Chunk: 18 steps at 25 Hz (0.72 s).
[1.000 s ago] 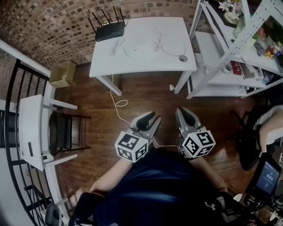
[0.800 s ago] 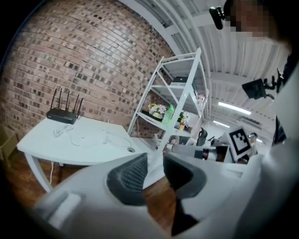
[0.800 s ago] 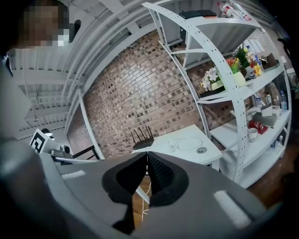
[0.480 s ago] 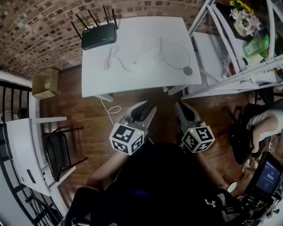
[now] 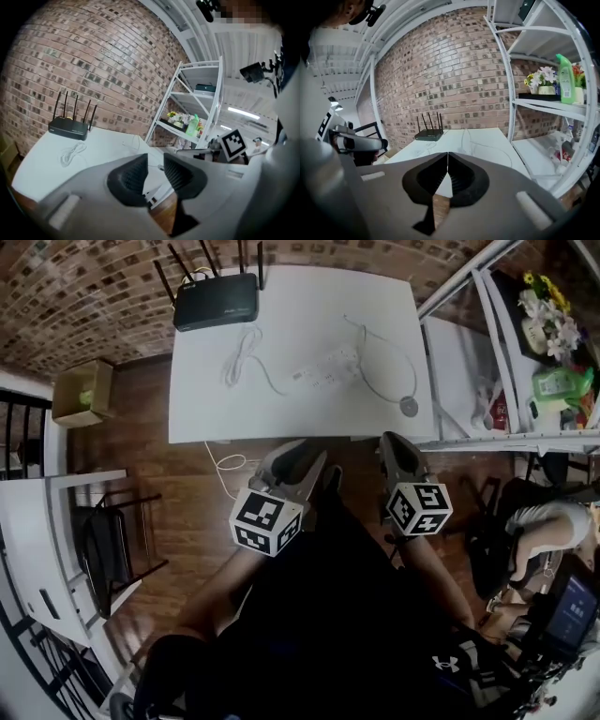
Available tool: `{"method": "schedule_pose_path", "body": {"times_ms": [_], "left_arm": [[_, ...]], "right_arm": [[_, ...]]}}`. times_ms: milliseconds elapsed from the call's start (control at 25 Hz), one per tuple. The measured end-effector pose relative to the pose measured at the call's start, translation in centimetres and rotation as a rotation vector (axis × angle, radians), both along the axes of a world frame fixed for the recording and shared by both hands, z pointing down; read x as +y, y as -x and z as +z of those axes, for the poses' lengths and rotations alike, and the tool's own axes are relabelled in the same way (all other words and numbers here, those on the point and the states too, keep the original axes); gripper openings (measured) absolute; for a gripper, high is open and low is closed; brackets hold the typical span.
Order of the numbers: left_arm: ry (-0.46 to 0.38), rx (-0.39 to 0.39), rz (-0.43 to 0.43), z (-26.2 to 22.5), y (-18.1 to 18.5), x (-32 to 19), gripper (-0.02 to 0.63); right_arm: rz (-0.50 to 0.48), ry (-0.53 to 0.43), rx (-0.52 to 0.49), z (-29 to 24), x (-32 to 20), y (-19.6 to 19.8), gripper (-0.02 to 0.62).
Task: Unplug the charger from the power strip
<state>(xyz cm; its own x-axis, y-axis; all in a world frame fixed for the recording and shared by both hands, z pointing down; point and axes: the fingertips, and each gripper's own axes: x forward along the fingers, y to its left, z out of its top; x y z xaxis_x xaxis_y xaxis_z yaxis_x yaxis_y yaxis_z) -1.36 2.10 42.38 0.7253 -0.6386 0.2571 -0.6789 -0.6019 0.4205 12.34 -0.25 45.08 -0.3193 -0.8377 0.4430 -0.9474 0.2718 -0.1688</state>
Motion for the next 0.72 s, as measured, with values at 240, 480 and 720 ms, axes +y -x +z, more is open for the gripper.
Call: {"method": "schedule_pose_path", "body": {"times_ms": [240,480,720], "left_arm": [[-0.016,-0.097,-0.044,2.5,-1.0,-3.5,0.106],[0.045,-0.144,-0.095,5.6,-3.5,-7.5,0.106],[0.049,-0.239,-0.085,7.5,-5.5,-10.3,0.106]], "right_arm": [[-0.095,0.054,0.014,4.3,-4.4,0.3,0.012],[-0.218,0.091,0.002,7.2,-7.9,-0.1,0.012],[-0.265,0.134,0.021,9.4,-10.8,-0.6,0.112]]}}
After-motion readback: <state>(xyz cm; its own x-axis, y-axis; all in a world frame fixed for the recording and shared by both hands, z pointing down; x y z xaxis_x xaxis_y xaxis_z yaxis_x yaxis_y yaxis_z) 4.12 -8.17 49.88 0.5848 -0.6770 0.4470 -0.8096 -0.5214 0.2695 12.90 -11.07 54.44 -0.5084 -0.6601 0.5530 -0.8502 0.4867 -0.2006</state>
